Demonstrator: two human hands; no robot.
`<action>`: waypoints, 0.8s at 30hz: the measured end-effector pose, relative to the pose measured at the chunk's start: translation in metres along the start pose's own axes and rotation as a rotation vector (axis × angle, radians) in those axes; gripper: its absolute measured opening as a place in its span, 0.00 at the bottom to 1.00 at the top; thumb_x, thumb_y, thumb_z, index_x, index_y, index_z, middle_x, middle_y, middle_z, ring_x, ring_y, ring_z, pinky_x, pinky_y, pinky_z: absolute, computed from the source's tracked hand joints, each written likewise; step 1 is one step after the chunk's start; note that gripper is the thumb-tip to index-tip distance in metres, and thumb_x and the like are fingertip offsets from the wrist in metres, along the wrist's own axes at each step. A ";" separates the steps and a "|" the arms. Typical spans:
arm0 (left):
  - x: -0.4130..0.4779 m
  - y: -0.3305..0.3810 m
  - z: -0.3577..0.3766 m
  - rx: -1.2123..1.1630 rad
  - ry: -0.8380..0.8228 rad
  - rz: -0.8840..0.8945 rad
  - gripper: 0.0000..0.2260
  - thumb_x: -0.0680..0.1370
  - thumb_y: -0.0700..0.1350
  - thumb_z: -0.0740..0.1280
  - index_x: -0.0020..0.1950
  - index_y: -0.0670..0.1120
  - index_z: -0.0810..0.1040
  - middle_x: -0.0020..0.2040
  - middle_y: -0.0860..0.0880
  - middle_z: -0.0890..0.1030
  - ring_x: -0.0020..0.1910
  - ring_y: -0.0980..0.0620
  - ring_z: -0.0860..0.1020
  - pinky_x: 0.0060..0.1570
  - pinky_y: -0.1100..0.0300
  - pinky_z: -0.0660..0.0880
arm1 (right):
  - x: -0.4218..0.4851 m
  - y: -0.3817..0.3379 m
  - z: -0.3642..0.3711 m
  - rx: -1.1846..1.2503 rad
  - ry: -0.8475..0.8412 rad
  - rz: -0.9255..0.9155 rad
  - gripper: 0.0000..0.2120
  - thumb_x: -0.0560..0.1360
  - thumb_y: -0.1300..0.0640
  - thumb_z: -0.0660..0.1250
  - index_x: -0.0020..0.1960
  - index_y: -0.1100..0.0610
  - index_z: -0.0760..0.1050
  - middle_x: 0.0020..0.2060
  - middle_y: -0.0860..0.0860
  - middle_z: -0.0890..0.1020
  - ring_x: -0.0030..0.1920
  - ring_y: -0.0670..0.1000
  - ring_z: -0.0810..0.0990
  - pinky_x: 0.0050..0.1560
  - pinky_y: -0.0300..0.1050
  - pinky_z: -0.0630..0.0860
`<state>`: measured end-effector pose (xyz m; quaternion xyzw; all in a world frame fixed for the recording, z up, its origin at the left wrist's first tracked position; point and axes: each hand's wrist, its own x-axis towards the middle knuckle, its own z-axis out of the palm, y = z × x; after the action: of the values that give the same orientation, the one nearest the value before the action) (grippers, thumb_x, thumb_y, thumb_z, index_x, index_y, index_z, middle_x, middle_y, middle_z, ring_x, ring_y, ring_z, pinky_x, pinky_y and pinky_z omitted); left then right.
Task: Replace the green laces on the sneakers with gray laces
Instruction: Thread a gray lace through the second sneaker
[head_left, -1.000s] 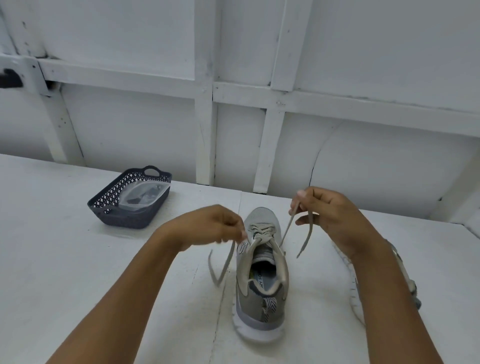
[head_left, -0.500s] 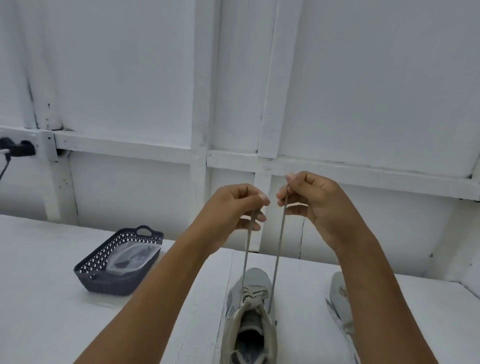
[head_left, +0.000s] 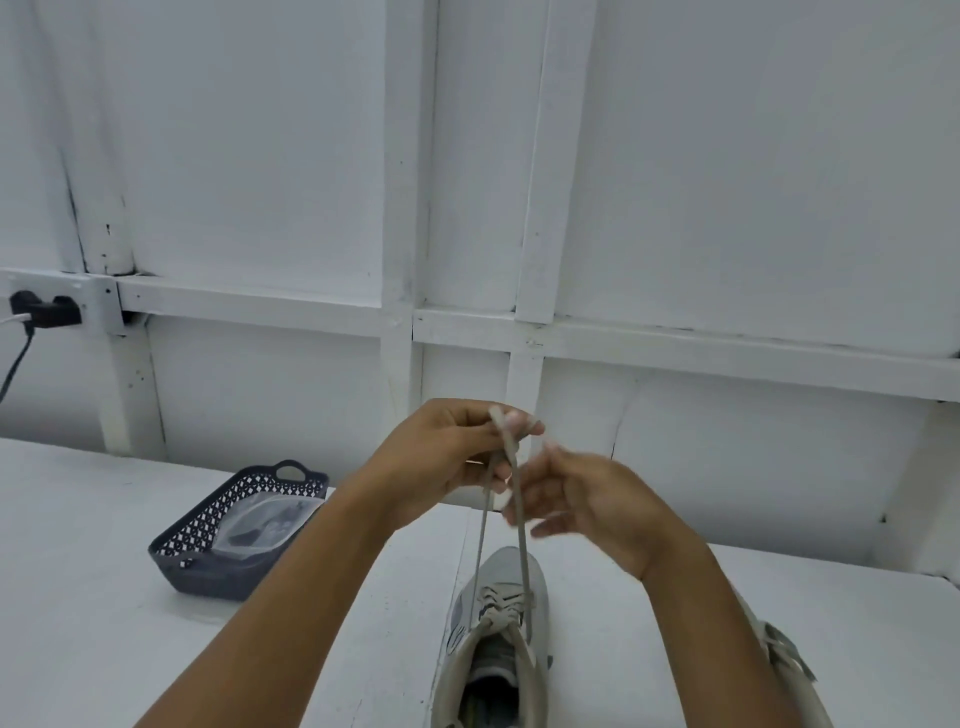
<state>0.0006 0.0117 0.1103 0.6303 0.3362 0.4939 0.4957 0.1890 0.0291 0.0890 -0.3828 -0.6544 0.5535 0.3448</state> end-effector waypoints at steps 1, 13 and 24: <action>-0.002 -0.001 -0.004 0.018 -0.018 -0.006 0.13 0.75 0.49 0.70 0.52 0.41 0.86 0.42 0.42 0.78 0.37 0.49 0.76 0.39 0.59 0.77 | -0.002 0.006 0.001 -0.018 -0.061 0.019 0.22 0.81 0.46 0.57 0.41 0.58 0.81 0.37 0.58 0.83 0.41 0.57 0.82 0.48 0.51 0.76; -0.003 -0.023 0.001 1.299 -0.117 0.122 0.11 0.84 0.46 0.60 0.61 0.49 0.81 0.39 0.50 0.78 0.39 0.50 0.76 0.38 0.59 0.70 | 0.002 0.020 0.007 0.119 0.097 0.056 0.09 0.80 0.61 0.65 0.55 0.64 0.79 0.40 0.59 0.85 0.27 0.48 0.77 0.27 0.39 0.74; -0.009 -0.052 -0.018 0.188 -0.010 0.135 0.12 0.78 0.51 0.67 0.55 0.49 0.85 0.51 0.47 0.85 0.52 0.47 0.82 0.50 0.55 0.80 | 0.000 0.026 -0.004 0.433 0.457 -0.108 0.17 0.78 0.66 0.60 0.34 0.63 0.79 0.35 0.58 0.84 0.39 0.56 0.84 0.40 0.47 0.83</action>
<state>-0.0159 0.0239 0.0579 0.6977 0.3351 0.4894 0.4018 0.1957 0.0334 0.0640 -0.3798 -0.4462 0.5606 0.5851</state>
